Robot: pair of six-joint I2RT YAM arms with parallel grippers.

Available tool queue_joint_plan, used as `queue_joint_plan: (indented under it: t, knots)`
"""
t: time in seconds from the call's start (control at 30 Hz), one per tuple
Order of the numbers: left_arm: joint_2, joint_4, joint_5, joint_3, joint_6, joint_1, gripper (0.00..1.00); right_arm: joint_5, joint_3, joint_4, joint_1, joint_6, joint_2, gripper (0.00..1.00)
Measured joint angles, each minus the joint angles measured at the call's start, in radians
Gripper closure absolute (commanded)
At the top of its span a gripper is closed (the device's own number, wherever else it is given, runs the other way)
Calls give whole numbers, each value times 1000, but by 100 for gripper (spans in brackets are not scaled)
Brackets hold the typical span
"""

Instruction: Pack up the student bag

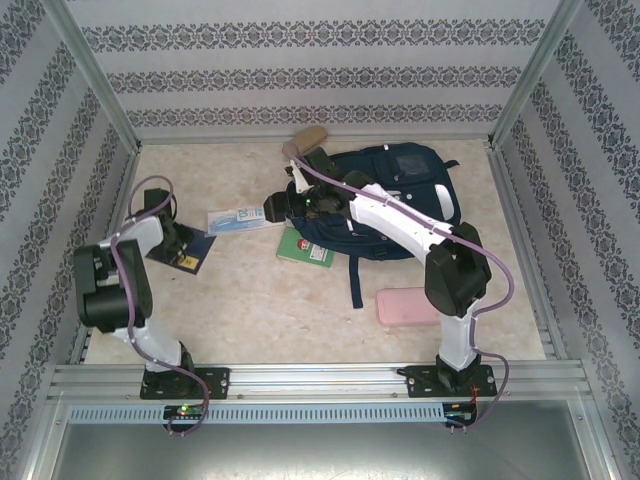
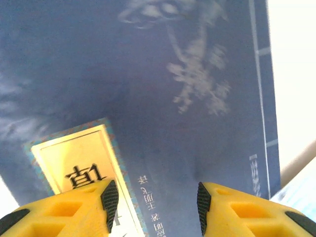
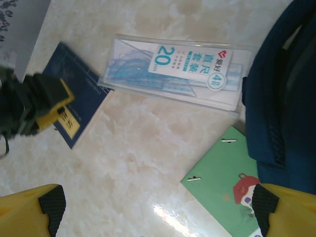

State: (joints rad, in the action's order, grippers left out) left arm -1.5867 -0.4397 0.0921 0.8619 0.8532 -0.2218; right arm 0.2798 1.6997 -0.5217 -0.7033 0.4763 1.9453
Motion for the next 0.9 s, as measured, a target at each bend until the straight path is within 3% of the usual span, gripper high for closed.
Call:
queue_joint_plan:
  t: [0.13,0.3,0.5,0.63,0.77,0.9]
  knots:
    - [162,5,0,-157,43,55,50,21,14,9,-9,0,13,2]
    - [306,7,-9,-275,137,233,50,36,22,18,-8,0,18,2]
    - [330,19,-38,-292,290,505,50,36,23,19,-8,0,18,2]
    - [296,24,-48,-259,346,626,50,35,18,22,-8,0,17,2]
    - [265,20,-48,-225,360,686,50,31,-19,36,-8,0,11,2]
    - [291,-39,-79,-194,364,689,49,32,-58,42,-8,0,11,2]
